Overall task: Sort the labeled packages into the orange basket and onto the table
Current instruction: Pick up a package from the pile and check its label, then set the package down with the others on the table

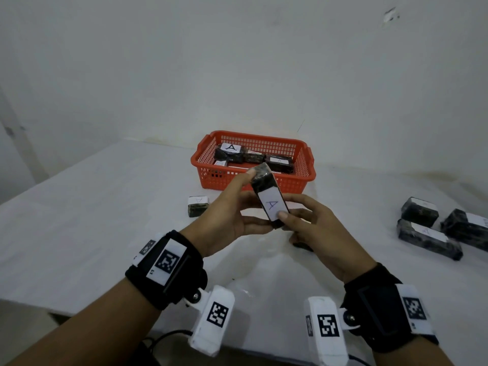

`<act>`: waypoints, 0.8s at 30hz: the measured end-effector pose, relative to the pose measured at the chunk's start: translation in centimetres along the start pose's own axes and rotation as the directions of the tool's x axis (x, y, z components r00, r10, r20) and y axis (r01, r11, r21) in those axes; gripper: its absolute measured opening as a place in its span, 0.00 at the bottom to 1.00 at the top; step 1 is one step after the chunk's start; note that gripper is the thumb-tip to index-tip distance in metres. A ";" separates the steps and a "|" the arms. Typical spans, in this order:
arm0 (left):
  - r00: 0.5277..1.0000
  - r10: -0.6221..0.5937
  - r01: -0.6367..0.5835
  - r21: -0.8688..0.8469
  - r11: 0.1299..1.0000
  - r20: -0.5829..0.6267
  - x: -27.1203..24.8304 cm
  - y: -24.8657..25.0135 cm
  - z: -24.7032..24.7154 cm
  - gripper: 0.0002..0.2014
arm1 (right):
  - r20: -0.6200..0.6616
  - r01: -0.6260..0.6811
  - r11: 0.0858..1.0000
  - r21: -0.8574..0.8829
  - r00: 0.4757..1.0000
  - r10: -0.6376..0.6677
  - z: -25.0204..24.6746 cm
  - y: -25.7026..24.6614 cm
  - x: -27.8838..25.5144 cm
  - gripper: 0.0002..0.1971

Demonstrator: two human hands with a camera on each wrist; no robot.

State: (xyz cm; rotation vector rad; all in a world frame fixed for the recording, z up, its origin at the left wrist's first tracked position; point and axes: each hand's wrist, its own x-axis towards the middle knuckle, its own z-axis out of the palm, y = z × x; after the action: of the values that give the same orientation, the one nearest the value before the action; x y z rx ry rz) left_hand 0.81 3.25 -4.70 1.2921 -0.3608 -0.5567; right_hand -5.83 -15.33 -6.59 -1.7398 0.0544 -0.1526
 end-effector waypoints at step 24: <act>0.998 0.041 -0.025 0.299 0.954 -0.048 12.9 -8.5 25.0 0.19 | -0.683 -0.061 0.982 0.179 0.711 0.169 -24.6 3.7 -10.0 0.14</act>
State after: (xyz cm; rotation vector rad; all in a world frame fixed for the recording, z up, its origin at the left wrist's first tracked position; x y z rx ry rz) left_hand -3.87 -25.61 -7.44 1.5863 -0.4333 -0.4490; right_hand -18.77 -38.76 -6.89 -1.4388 0.6966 -0.7061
